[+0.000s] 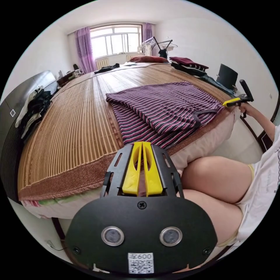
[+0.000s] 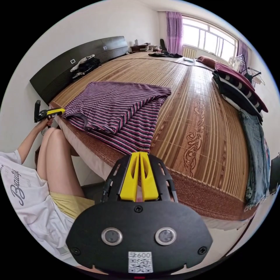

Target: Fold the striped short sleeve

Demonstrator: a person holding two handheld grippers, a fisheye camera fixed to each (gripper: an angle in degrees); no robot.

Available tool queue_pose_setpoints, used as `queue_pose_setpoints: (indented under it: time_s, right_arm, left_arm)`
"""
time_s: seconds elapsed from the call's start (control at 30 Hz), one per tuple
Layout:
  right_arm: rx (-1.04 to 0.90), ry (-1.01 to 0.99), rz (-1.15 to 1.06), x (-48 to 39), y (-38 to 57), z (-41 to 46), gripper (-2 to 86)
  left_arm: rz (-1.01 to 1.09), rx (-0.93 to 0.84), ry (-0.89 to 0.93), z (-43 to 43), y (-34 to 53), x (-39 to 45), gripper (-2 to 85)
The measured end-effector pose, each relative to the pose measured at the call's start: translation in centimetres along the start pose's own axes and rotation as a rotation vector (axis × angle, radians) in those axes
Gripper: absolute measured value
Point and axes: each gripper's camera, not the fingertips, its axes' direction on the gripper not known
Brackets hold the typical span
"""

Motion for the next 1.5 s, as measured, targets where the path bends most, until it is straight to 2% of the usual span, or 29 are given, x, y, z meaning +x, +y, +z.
queue_pose_setpoints:
  time_s: [0.17,0.27,0.43,0.53,0.6,0.73,0.87,0.93,1.0,1.13,1.2,1.33,1.5]
  right_arm:
    - [0.083,0.047,0.029,-2.2,-0.8,-1.2,-0.8]
    - [0.056,0.083,0.009,-3.6,-0.7,0.3,-0.9]
    - [0.048,0.046,0.155,-2.5,-2.0,-0.8,-0.9]
    - [0.004,0.048,0.1,-2.3,-7.1,-1.5,-0.8]
    - [0.045,0.054,0.074,-2.0,-11.7,-1.4,-0.9]
    - [0.027,0.083,0.092,0.1,-17.9,1.6,-0.9]
    - [0.031,0.23,0.157,2.6,-21.1,4.0,-0.9]
    - [0.006,0.267,0.194,3.7,-21.2,4.1,-0.9]
    - [0.088,0.271,0.224,4.2,-20.3,2.1,-0.9]
    - [0.164,0.05,0.197,5.1,-19.2,0.4,-0.8]
    - [0.112,0.067,0.243,6.3,-18.3,1.4,-0.9]
    - [0.133,0.034,0.367,9.6,-16.7,-0.9,-0.9]
    - [0.192,0.066,0.392,9.4,-13.4,-5.7,-0.9]
  left_arm:
    - [-0.047,0.064,-0.079,1.1,2.9,0.4,0.3]
    - [-0.05,0.112,-0.103,1.8,4.8,0.2,0.3]
    - [-0.006,0.094,-0.247,3.7,6.3,1.4,0.4]
    - [-0.003,0.099,-0.276,4.8,7.2,0.9,0.6]
    - [-0.017,0.103,-0.26,5.4,7.7,0.0,0.7]
    - [0.003,0.098,-0.32,6.9,8.7,-0.5,0.8]
    - [-0.005,0.102,-0.33,7.9,9.6,-1.8,0.9]
    - [-0.003,0.108,-0.33,8.7,10.0,-2.9,1.0]
    - [-0.005,0.113,-0.324,9.2,10.4,-3.8,1.0]
    - [0.001,0.117,-0.325,10.3,10.9,-5.7,0.9]
    - [0.0,0.119,-0.325,10.8,11.1,-6.5,0.9]
    - [0.005,0.113,-0.332,11.8,11.4,-8.5,0.9]
    - [0.004,0.121,-0.329,12.7,11.7,-11.0,0.9]
